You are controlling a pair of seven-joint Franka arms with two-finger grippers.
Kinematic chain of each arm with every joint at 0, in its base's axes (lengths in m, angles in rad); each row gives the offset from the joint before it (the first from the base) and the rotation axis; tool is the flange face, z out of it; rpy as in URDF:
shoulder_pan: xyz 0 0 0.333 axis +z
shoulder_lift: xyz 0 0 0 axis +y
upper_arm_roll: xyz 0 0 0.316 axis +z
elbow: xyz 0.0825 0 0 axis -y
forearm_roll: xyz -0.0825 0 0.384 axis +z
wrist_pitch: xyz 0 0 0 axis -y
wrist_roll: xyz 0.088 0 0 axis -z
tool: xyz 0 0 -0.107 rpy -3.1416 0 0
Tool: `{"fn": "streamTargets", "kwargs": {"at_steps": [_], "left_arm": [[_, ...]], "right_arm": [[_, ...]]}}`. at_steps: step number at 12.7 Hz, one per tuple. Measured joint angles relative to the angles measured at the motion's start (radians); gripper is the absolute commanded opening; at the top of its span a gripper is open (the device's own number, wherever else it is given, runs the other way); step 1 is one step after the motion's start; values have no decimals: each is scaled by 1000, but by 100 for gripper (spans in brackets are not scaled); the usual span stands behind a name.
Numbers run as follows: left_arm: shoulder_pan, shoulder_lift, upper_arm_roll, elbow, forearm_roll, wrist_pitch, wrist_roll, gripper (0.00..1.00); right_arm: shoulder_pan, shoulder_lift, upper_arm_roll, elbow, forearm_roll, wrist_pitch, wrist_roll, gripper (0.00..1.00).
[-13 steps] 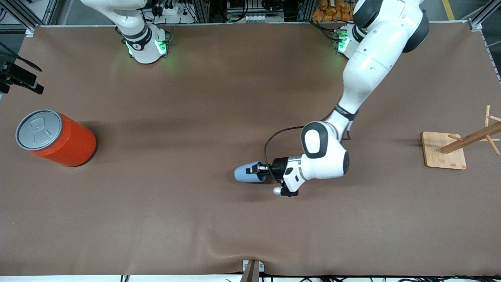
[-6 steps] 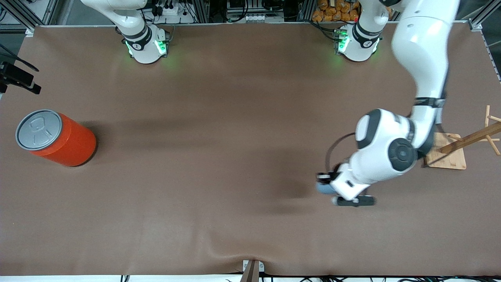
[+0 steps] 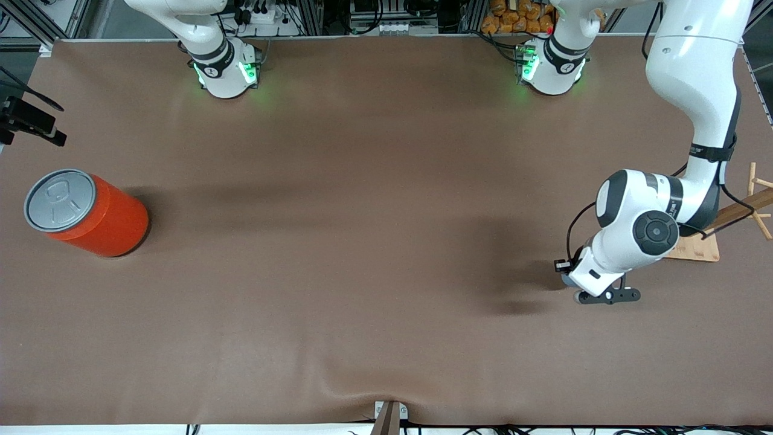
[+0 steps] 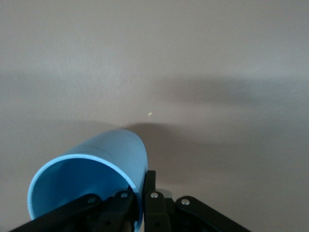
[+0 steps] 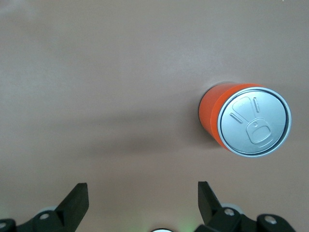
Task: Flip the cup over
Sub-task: 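Carry the cup toward the wooden stand and set it upright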
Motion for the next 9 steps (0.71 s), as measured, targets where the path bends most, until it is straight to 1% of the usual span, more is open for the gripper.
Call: {"fn": "streamTargets", "kwargs": {"at_steps": [1,2,3,6,9], "left_arm": [[12,-4,-2,-38,0,36,0,13],[15,-16,-4,-56,1,39,0,74],[14,-22,-4,-67,1,40,0,100],[15,-43,-6,-46,1,37,-1,100],[13,-127,-13,39,1,-78,0,100]], "right_arm": [[0,0,0,0,0,0,0,100],[0,0,-1,0,0,1,0,100],[0,0,-1,0,0,1,0,100],[0,0,-1,0,0,1,0,100],[0,0,-1,0,-1,1,0,100]]}}
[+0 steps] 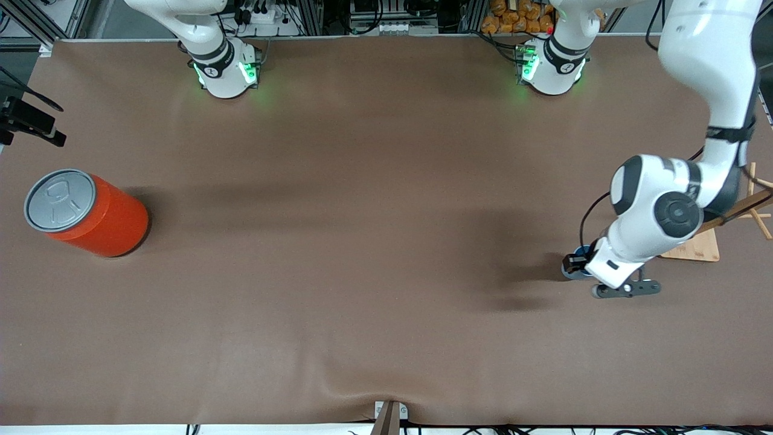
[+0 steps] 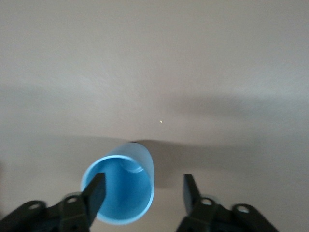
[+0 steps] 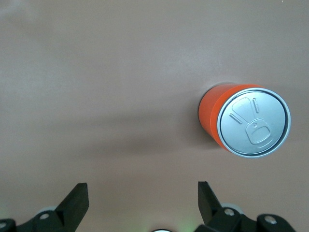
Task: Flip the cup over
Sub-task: 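Carry the cup toward the wooden stand and set it upright, then open the left gripper and lift it away from the cup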
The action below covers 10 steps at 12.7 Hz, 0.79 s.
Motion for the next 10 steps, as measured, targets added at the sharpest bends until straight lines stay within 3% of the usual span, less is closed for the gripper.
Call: {"fn": "streamTargets", "kwargs": {"at_steps": [7,10], "left_arm": [[2,-402,1,50,-43,-351,53,100],[28,-496,8,34,-128,-445,117,100]], "right_arm": [[0,0,-1,0,-1,1,0,100],[0,0,-2,0,-1,2,0,100]]}}
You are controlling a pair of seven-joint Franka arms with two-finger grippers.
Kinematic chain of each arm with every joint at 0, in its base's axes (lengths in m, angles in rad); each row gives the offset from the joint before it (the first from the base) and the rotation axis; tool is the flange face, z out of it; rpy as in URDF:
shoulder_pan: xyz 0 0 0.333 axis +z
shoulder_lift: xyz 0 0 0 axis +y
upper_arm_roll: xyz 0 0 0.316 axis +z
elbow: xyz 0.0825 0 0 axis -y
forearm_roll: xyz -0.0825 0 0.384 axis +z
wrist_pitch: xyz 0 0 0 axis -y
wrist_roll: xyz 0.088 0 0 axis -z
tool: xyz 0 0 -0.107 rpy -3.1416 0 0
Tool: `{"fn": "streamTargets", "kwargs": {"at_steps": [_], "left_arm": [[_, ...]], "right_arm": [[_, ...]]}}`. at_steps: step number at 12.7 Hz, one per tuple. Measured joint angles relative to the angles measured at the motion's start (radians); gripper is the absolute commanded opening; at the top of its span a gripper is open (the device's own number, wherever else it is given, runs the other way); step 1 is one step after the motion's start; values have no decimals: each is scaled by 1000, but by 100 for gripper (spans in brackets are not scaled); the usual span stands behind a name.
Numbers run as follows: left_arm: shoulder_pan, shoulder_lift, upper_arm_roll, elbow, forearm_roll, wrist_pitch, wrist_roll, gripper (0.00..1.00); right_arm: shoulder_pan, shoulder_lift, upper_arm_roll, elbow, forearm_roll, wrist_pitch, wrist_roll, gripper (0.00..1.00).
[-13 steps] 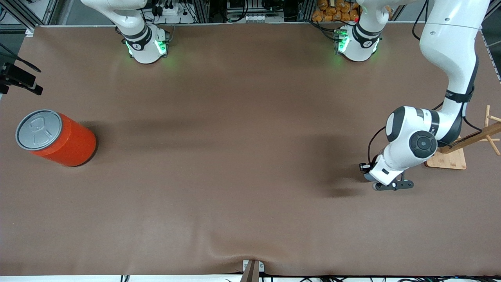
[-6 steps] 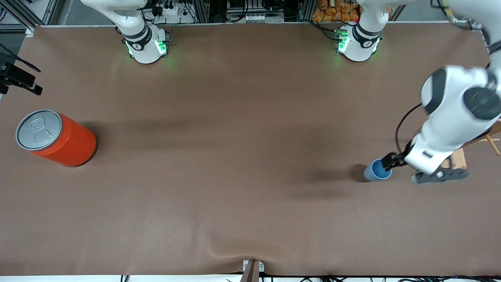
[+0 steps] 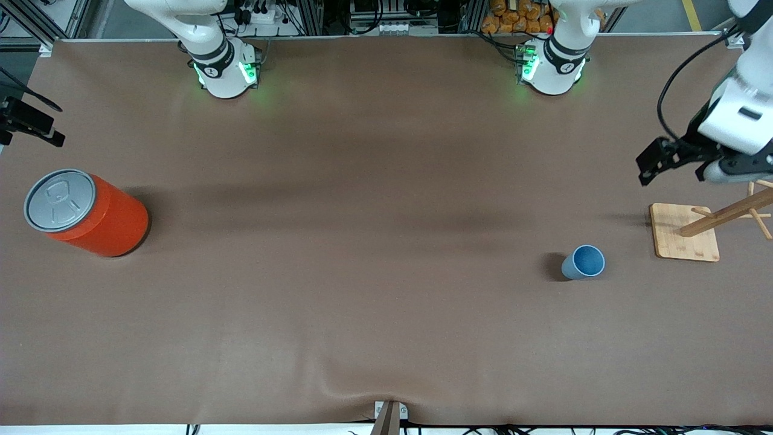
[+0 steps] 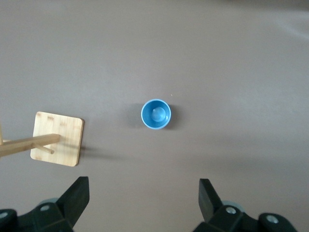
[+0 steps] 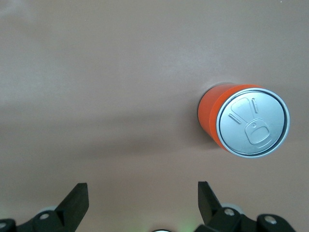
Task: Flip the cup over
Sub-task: 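Open the left gripper and lift it away from the cup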
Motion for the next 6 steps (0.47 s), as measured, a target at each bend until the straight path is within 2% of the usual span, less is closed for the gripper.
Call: {"fn": "streamTargets", "kwargs": {"at_steps": [3,6], "left_arm": [[-15,-52,7,-8,-38,-120,9,100],[-50,-88,26,-10,-38,-160,10,100]], "right_arm": [[0,0,0,0,-1,0,0,100],[0,0,1,0,-37,0,0,100]]}}
